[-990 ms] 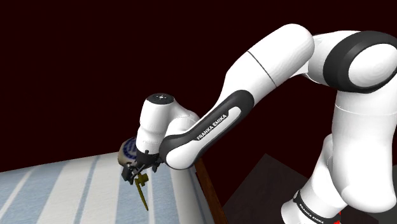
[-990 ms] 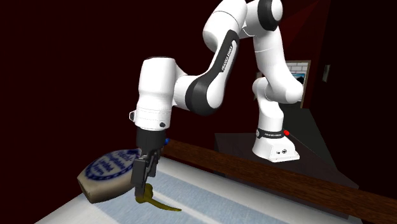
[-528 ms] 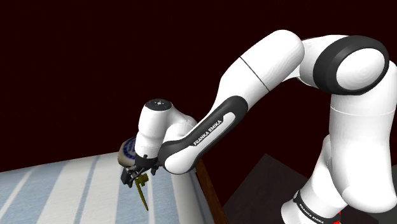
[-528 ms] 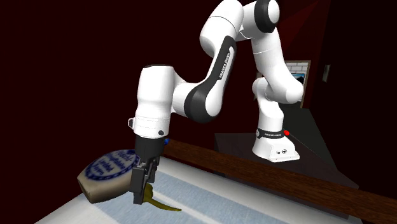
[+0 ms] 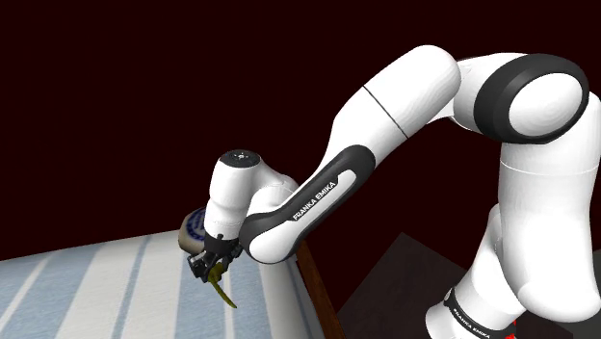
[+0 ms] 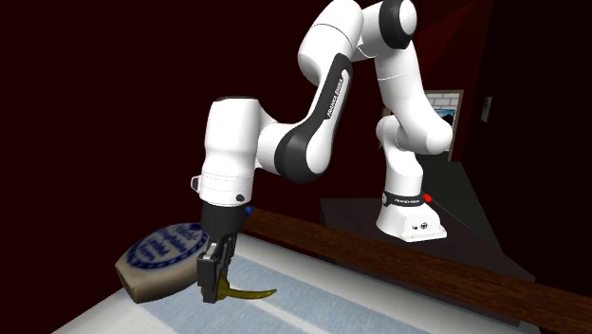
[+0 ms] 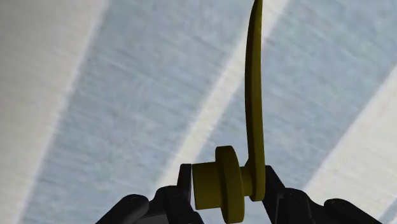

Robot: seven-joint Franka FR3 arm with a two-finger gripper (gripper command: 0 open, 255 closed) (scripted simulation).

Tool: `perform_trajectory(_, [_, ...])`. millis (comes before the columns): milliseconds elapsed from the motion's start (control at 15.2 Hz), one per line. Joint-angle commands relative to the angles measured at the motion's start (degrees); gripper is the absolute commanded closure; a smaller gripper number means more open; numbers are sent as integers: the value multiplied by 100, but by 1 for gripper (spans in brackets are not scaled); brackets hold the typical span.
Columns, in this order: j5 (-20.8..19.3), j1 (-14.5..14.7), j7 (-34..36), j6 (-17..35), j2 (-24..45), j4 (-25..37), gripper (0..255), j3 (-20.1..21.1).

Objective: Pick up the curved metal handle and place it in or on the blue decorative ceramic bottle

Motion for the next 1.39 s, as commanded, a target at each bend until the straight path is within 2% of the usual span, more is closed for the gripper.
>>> perform_trajectory(0, [0, 0, 0, 0, 0, 0, 255, 0])
perform_trajectory(264, [0, 1, 0, 1, 1, 0, 255, 0])
perform_trajectory(1320, [451, -208, -272, -1022, -851, 204, 255, 263])
